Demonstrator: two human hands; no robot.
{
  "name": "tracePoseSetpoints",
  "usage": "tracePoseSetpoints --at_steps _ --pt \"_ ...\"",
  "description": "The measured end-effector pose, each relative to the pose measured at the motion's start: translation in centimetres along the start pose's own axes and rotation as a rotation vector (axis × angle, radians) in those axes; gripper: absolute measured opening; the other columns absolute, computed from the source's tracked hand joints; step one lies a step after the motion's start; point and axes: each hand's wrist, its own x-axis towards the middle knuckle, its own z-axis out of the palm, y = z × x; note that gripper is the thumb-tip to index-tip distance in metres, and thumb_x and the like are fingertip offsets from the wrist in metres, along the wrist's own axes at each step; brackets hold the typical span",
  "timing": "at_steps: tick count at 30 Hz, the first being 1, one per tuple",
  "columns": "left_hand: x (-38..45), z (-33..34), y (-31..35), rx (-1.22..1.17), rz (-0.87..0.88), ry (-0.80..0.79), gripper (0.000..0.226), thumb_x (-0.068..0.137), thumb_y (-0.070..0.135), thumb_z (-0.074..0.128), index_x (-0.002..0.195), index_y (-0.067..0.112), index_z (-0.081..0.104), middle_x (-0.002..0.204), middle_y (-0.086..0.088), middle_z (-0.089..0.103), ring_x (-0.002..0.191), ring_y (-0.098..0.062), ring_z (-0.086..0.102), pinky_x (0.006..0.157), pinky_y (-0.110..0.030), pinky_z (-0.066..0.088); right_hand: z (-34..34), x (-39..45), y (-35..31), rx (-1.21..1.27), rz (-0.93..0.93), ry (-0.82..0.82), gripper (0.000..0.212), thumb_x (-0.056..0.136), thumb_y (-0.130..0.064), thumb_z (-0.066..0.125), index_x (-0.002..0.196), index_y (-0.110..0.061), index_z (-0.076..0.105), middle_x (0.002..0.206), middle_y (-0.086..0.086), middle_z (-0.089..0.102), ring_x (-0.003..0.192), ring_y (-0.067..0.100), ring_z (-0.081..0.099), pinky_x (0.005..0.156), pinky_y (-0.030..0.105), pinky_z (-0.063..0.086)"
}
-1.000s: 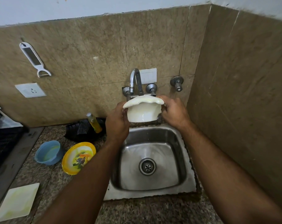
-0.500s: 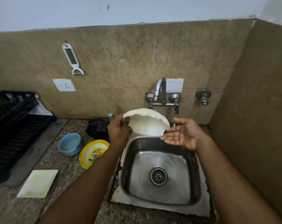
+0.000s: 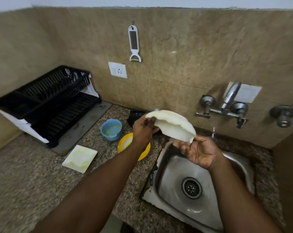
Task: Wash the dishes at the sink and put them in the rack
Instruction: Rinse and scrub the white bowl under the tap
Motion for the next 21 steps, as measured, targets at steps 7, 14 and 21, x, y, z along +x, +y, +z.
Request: tracePoseSetpoints --at_steps 7,14,21 --pt "3.1 2.7 -0.5 0.073 -0.128 -0.176 0.018 0.104 0.008 0.058 0.113 0.018 0.070 0.099 0.003 0.075 0.102 -0.017 0.070 0.083 -0.041 0.063 -1.0 -1.1 -0.8 0.240 -0.087 0.069 0.122 0.038 0.024 0.084 0.150 0.011 0.036 0.090 0.025 0.062 0.058 0.018 0.065 0.050 0.023 0.058" --pt "5.1 3.7 0.2 0.442 0.004 -0.325 0.028 0.102 -0.013 0.043 0.125 -0.007 0.058 0.097 -0.005 0.068 0.077 -0.003 0.073 0.070 -0.016 0.057 -2.0 -0.5 -0.4 0.248 -0.321 0.057 0.106 0.036 0.012 0.099 0.134 0.001 0.059 0.133 0.024 0.066 0.110 0.040 0.072 0.074 0.052 0.065" --pt "9.6 -4.3 -1.3 0.844 -0.085 -0.466 0.038 0.088 0.000 0.072 0.119 0.021 0.071 0.114 0.001 0.075 0.102 -0.014 0.071 0.091 -0.029 0.058 2.1 3.8 0.0 0.263 -0.464 0.064 0.029 0.082 -0.003 0.068 0.109 0.003 0.076 0.125 0.018 0.072 0.111 0.030 0.072 0.091 0.052 0.058"
